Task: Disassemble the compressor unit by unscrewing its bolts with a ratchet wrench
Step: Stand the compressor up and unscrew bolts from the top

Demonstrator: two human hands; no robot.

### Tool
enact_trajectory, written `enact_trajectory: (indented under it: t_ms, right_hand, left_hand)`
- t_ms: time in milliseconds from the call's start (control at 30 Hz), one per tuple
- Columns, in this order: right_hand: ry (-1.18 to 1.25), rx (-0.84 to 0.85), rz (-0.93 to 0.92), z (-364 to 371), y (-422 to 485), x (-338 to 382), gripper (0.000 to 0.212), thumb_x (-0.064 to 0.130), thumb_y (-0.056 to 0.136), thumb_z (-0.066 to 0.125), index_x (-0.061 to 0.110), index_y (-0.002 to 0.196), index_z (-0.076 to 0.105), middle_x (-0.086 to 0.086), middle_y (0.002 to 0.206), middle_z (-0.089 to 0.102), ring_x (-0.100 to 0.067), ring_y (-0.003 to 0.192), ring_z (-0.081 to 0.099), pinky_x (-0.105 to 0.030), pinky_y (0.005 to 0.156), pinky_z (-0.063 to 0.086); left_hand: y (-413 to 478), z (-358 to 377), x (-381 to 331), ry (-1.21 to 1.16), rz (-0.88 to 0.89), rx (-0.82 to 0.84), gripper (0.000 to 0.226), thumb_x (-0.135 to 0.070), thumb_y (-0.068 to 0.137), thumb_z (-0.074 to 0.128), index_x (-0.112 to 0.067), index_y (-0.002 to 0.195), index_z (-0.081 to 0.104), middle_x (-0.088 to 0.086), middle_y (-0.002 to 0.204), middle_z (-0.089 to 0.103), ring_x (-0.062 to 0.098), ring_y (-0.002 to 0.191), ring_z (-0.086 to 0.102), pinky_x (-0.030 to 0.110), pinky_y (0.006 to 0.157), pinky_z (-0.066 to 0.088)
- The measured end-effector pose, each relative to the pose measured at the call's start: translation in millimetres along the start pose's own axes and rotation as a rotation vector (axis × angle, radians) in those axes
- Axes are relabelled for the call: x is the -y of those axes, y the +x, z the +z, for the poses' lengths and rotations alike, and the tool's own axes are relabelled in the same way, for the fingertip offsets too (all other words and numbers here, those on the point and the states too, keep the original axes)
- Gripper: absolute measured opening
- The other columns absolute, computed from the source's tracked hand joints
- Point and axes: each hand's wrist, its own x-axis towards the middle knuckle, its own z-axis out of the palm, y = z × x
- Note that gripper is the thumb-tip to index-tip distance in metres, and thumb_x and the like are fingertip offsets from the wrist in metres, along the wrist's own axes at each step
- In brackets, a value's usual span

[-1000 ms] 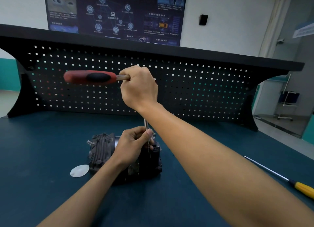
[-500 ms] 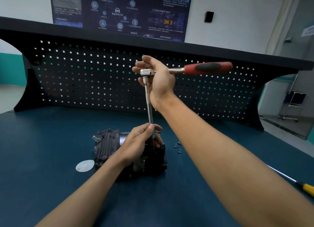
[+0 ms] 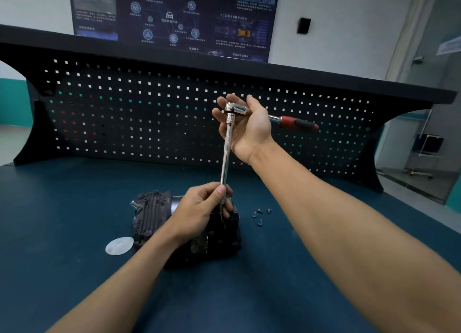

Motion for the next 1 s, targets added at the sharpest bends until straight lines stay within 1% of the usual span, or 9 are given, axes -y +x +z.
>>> enact_trajectory:
  t_ms: [133,267,400,500,600,667,833,900,1000]
  right_hand:
    - [-0.269,-0.074,-0.179,4.5,-1.9,-4.7,0.035,0.033,0.107,0.037,0.015,0.101,0.066,-0.001,0.093,0.076,-0.017,0.076,0.072,-0.025,0.061,0.049]
    - [-0.630,-0.155,-0.556,12.4,-0.3,-12.8,0.035,0.025,0.107,0.044,0.010,0.089,0.069,-0.004,0.087,0.073,-0.017,0.080,0.070,-0.032,0.072,0.059]
    - [-1.007,-0.160,-0.827,15.2,-1.5,-19.7,0.031,0.024,0.104,0.049,0.010,0.090,0.072,-0.004,0.083,0.073,-0.015,0.078,0.067,-0.035,0.074,0.053]
    - [-1.156,-0.107,-1.039,16.7,-5.0,-20.0,0.015,0.009,0.096,0.059,0.008,0.090,0.073,-0.004,0.085,0.073,-0.027,0.084,0.066,-0.043,0.074,0.053]
    - [-1.320,-0.087,-1.219,24.7,-8.2,-19.3,0.019,0.010,0.096,0.057,0.007,0.085,0.072,-0.002,0.085,0.073,-0.026,0.090,0.065,-0.041,0.075,0.047]
    - [-1.441,-0.093,-1.274,27.0,-8.3,-17.2,0.022,0.014,0.097,0.053,0.010,0.093,0.074,0.002,0.095,0.074,-0.023,0.098,0.064,-0.037,0.078,0.041]
    - [-1.622,-0.085,-1.403,29.2,-5.7,-15.2,0.029,-0.001,0.086,0.064,0.016,0.103,0.078,0.003,0.110,0.074,-0.025,0.106,0.063,-0.041,0.083,0.040]
    - [-1.599,-0.097,-1.356,31.7,-5.1,-18.2,0.028,-0.001,0.085,0.064,0.017,0.101,0.079,0.002,0.111,0.073,-0.025,0.107,0.062,-0.043,0.083,0.040]
    - [-1.361,-0.080,-1.138,30.1,-2.8,-25.1,0.030,-0.005,0.084,0.059,0.012,0.098,0.079,0.000,0.109,0.073,-0.025,0.102,0.063,-0.045,0.082,0.050]
  left_hand:
    - [0.5,0.5,2.8,0.025,0.018,-0.051,0.031,-0.030,0.098,0.051,-0.003,0.098,0.066,0.005,0.073,0.067,0.019,0.065,0.063,0.030,0.066,0.053]
    - [1.0,1.6,3.9,0.060,0.056,-0.078,0.034,-0.038,0.092,0.054,-0.007,0.093,0.069,0.004,0.073,0.068,0.017,0.063,0.064,0.029,0.063,0.053]
    - [1.2,2.5,5.1,0.097,0.094,-0.096,0.034,-0.040,0.092,0.054,-0.010,0.084,0.068,0.006,0.073,0.068,0.018,0.062,0.064,0.028,0.061,0.052]
    - [1.4,3.0,5.0,0.138,0.102,-0.103,0.034,-0.040,0.093,0.053,-0.014,0.076,0.067,0.010,0.073,0.068,0.020,0.063,0.064,0.034,0.063,0.052]
    - [1.3,3.2,5.0,0.143,0.125,-0.106,0.031,-0.031,0.097,0.054,-0.013,0.076,0.067,0.008,0.074,0.068,0.019,0.063,0.065,0.028,0.063,0.052]
    - [0.6,4.0,5.1,0.132,0.131,-0.107,0.030,-0.026,0.100,0.053,-0.013,0.076,0.067,0.007,0.073,0.068,0.018,0.063,0.065,0.024,0.063,0.052]
    - [-0.9,7.3,3.4,0.161,0.143,-0.114,0.030,-0.032,0.097,0.055,-0.014,0.076,0.066,0.005,0.071,0.067,0.016,0.062,0.065,0.023,0.062,0.051]
    - [-1.1,6.9,3.5,0.162,0.142,-0.122,0.028,-0.027,0.099,0.055,-0.015,0.077,0.066,0.005,0.071,0.067,0.016,0.062,0.065,0.021,0.061,0.050]
    - [-1.1,5.8,3.8,0.134,0.122,-0.124,0.025,-0.024,0.100,0.056,-0.015,0.079,0.067,0.004,0.070,0.068,0.016,0.062,0.065,0.020,0.061,0.049]
